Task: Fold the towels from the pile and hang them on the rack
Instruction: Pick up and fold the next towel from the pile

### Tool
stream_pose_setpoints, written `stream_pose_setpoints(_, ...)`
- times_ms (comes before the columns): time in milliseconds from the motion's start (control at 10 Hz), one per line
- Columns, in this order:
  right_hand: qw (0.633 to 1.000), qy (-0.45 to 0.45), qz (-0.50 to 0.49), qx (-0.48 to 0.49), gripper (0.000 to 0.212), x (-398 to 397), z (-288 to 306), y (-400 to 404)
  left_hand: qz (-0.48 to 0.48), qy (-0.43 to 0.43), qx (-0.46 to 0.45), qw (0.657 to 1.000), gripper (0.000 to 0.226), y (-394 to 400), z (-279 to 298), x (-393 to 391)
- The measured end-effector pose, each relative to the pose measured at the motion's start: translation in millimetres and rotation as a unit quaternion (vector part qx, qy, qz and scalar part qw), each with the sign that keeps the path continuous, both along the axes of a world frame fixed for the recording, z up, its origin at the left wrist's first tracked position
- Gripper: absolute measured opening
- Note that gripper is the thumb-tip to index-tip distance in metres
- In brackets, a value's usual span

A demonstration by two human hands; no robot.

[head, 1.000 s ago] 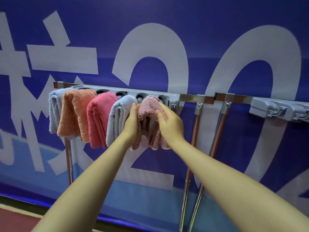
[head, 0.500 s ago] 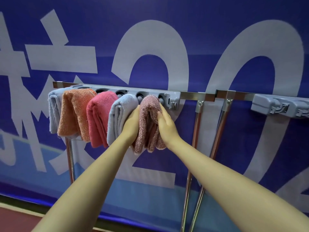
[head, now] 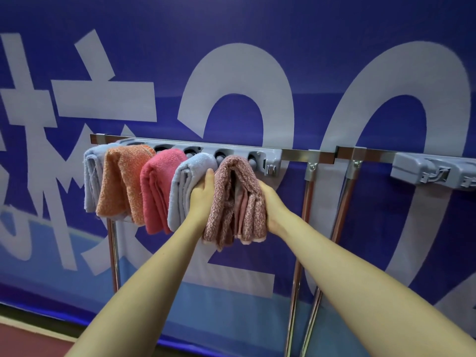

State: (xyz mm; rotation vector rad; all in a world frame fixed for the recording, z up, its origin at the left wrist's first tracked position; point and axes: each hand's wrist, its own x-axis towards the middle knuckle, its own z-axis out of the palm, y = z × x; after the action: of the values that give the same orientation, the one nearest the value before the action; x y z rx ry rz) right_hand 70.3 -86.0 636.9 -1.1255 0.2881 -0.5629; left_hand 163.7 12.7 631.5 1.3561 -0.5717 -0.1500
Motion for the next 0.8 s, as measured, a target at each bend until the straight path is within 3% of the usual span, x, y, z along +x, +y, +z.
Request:
stream_pose_setpoints(100,0.981,0.035,-0.14,-0.128,0.028,-2,0,-15,-0.017,-0.031,0.026,0.999,0.059,5,2,6)
stream_pose_setpoints(200,0.905,0.08,-0.242,-0.342,0.039,-10,1,-27,-0.039,-0.059,0.076,0.995,0.056,12,10,10)
stream_pose_setpoints(300,0.862,0.145,-0.246,-0.418,0.048,-4,-4,-27,-0.068,-0.085,0.151,0.983,0.036,13,14,16)
stream_pose_setpoints(400,0.888,0.165,-0.193,-0.383,0.038,3,-14,-14,-0.052,-0.153,0.18,0.97,0.023,10,8,15)
stream_pose_setpoints(500,0.926,0.095,-0.19,-0.312,0.047,6,-23,6,-0.059,-0.09,0.06,0.992,0.025,11,9,-4)
stream_pose_setpoints(600,0.942,0.098,-0.179,-0.267,0.052,9,-31,26,-0.045,-0.065,0.028,0.996,0.034,9,7,-22)
stream_pose_setpoints(700,0.942,0.149,-0.169,-0.25,0.066,28,-57,22,-0.045,-0.024,0.046,0.998,0.034,23,8,-52)
stream_pose_setpoints(800,0.933,0.17,-0.196,-0.249,0.073,18,-59,23,0.004,-0.12,0.115,0.986,0.032,30,7,-51)
